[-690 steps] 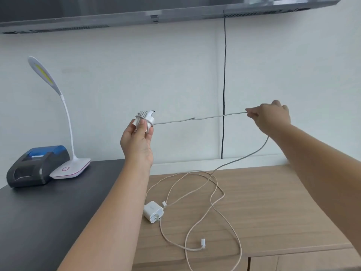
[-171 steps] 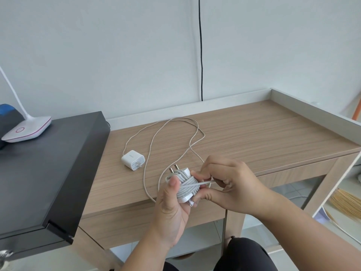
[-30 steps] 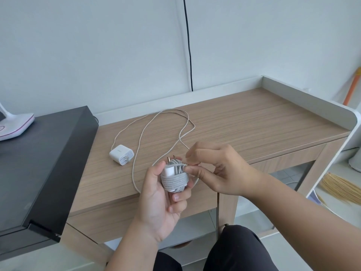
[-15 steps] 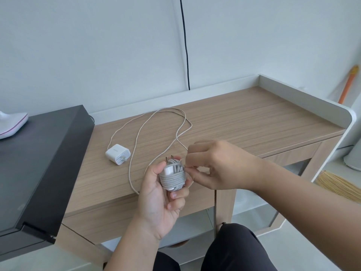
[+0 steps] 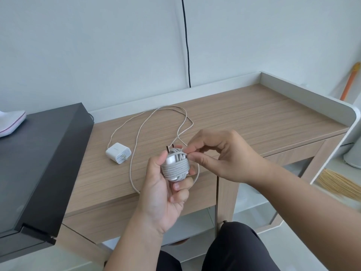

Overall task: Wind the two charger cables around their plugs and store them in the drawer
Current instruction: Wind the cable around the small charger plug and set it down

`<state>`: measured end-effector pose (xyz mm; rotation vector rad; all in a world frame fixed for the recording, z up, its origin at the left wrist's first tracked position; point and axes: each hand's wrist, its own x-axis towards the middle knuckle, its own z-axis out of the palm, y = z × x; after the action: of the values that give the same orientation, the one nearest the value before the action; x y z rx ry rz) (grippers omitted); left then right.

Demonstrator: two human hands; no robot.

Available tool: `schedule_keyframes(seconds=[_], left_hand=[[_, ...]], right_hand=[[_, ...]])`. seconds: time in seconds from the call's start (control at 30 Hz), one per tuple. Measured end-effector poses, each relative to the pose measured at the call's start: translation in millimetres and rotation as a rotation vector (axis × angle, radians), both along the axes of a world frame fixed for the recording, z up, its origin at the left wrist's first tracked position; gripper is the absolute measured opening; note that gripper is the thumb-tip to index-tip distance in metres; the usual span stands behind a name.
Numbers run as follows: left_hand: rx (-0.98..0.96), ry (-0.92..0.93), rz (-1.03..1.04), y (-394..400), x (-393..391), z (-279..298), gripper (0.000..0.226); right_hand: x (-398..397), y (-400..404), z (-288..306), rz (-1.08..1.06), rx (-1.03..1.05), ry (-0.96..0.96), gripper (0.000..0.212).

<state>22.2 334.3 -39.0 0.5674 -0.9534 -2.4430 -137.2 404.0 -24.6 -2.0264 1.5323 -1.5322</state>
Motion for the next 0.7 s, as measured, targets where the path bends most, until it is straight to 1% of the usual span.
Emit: schedule_keyframes(seconds=[0.07,0.27,0.4,0.47,0.57,0.63,0.7], left_hand=[[0.019,0.007,0.011,-0.8,-0.8,-1.0,0.042],[0.058,0.029,0.038,-4.0,-2.8,-3.9,0.031],[0.053,0.018,0.065,-4.7,-2.6,-7.8,0.038],[0.028,0.003,0.059,-4.2,-0.3,-9.0,0.042],[-0.028,0.010,0.003,-3.9,3.4,-6.8,0.048],[-0.052,0.029,-0.009,-5.0,4.9,-3.7,0.050],[-0.087,0.035,-0.013,-5.7,5.4,-0.3,0.049]], right_hand=[[2.2,-1.2,-0.1,-0.003,-0.037,0.045,0.010],[3.8,-5.4,0.1,-0.032,-0.054,0.200,0.007],[6.7,-5.7,-0.8,-0.080,-0.007,0.292,0.008],[7.1,-5.6,1.0,-0.098,0.056,0.245,0.008],[5.1,-4.1,4.5,-0.090,0.124,0.078,0.009],[7.1,-2.7,4.9,-0.084,0.092,-0.027,0.009],[10.1,-1.6,4.0,-0.064,0.033,-0.075,0.009]])
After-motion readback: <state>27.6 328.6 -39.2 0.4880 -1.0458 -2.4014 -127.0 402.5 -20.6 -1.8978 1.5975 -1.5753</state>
